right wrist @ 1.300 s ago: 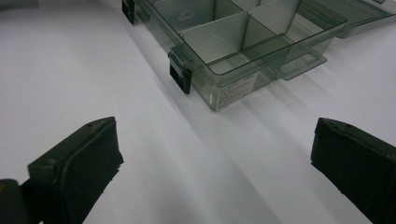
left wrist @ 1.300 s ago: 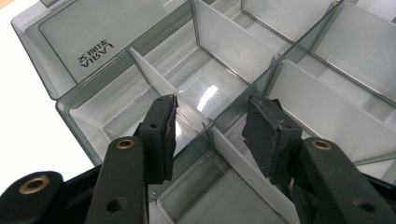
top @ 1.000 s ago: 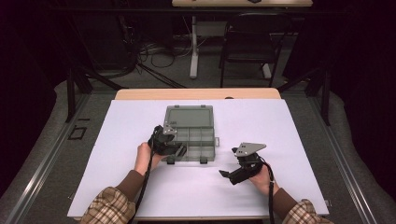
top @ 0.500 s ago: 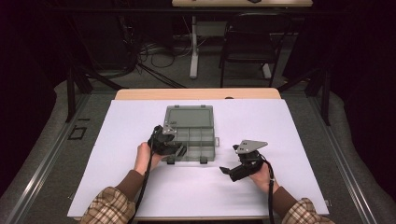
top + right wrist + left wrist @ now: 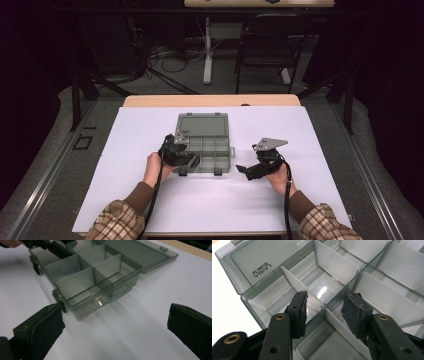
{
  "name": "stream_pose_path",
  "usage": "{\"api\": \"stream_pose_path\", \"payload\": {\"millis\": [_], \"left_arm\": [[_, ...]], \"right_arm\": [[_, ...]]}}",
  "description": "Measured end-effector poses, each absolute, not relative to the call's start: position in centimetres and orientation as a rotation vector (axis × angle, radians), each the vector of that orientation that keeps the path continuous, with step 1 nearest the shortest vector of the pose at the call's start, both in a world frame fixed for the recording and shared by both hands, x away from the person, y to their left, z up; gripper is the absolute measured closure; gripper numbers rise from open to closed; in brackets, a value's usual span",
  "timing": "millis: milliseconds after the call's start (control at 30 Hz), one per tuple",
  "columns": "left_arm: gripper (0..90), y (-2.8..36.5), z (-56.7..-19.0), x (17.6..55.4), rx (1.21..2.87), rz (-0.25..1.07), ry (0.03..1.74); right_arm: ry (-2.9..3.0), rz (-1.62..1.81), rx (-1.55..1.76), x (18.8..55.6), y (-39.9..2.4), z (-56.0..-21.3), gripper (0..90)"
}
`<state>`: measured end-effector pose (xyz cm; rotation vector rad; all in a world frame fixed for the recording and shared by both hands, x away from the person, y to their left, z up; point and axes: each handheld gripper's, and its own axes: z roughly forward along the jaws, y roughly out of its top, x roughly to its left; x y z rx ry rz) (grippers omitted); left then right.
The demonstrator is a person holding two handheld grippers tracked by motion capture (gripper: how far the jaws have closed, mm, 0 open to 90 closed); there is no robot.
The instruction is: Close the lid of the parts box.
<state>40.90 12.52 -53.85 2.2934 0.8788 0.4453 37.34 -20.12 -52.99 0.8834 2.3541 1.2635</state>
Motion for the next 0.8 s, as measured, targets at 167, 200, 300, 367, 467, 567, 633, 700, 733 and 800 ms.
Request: {"api": "stream_pose_path", "payload": {"millis": [167,200,300,367,467,567,633,700,733,800], "left_arm": [[54.4,12.5,-53.9,40.9,2.293,0.445,0.878],[54.4,12.5,-53.8,40.9,2.294,0.445,0.877],[54.4,12.5,-53.9,40.9,2.291,0.442,0.879],[54.5,12.5,-53.9,40.9,2.293,0.444,0.876],[54.4,12.5,-53.9,40.9,2.292,0.445,0.877],[54.4,12.5,-53.9,40.9,2.291,0.441,0.879],[54.4,12.5,-53.9,40.9,2.29,0.44,0.88],[54.5,12.5,-53.9,40.9,2.29,0.442,0.879],[54.5,12.5,-53.9,40.9,2.29,0.442,0.879],[54.5,12.5,-53.9,40.9,2.29,0.442,0.879]], "right_arm": [[2.35,1.244,0.935,39.7,-20.0,-53.0,0.0],[2.354,1.239,0.951,40.2,-20.0,-53.1,0.0],[2.357,1.224,0.964,41.7,-19.9,-53.1,0.0],[2.354,1.216,0.971,42.3,-19.7,-53.0,0.0],[2.348,1.208,0.993,43.4,-19.5,-53.0,0.0],[2.348,1.188,1.013,44.5,-19.3,-53.0,1.3],[2.345,1.168,1.023,45.1,-19.1,-53.0,5.5],[2.345,1.148,1.03,45.8,-18.8,-53.0,14.9],[2.347,1.126,1.036,46.1,-18.7,-53.0,22.8],[2.334,1.091,1.054,46.7,-18.3,-53.0,34.1]]}}
